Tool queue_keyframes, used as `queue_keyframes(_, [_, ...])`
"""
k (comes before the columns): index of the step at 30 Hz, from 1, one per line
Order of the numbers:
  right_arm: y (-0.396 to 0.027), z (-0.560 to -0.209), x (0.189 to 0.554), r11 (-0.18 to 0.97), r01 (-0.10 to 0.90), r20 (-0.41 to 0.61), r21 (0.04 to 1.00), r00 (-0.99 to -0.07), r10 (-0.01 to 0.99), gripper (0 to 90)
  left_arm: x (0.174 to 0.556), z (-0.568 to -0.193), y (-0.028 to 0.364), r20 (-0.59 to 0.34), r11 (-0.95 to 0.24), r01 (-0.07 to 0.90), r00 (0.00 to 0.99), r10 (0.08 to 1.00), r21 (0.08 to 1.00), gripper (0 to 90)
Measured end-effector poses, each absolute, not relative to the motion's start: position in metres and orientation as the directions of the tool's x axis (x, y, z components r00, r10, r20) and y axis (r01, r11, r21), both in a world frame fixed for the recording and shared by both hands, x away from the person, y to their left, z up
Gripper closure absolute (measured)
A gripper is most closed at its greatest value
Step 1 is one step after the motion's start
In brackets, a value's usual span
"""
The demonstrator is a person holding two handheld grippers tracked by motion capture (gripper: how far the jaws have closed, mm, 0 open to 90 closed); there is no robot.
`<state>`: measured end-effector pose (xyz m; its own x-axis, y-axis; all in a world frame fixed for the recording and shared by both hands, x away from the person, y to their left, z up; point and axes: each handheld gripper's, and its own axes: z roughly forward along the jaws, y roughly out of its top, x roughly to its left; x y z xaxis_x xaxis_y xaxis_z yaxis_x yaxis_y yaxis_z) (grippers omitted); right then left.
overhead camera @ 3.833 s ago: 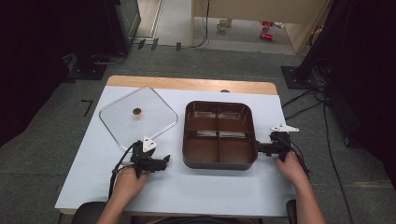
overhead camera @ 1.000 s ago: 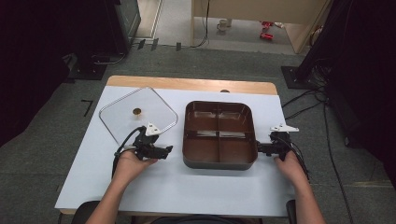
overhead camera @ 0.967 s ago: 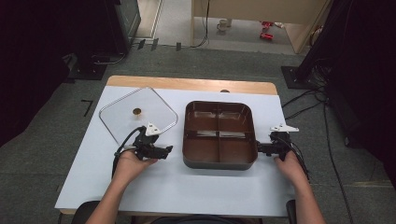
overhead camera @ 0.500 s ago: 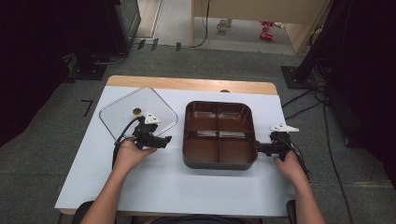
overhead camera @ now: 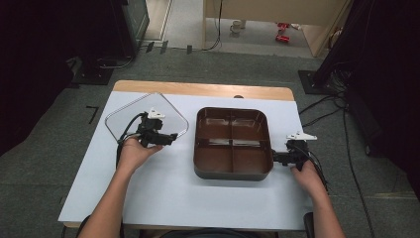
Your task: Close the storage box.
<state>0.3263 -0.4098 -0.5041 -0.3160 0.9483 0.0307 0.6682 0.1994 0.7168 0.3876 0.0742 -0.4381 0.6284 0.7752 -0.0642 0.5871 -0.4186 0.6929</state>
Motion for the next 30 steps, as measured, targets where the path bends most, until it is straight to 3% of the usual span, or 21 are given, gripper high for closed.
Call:
queue_keyframes(17, [-0.410,-0.504,0.326,0.200,0.668,0.030,0.717,-0.316,0.948,8.8,0.424,-0.426,0.095,-0.055,-0.387,0.586,0.596,0.801,0.712,30.5])
queue_keyframes(30, [-0.410,-0.504,0.326,0.202,0.668,0.028,0.716,-0.317,0.948,8.8,0.445,-0.444,0.134,-0.024,-0.329,0.629,0.485,0.874,0.704,30.2])
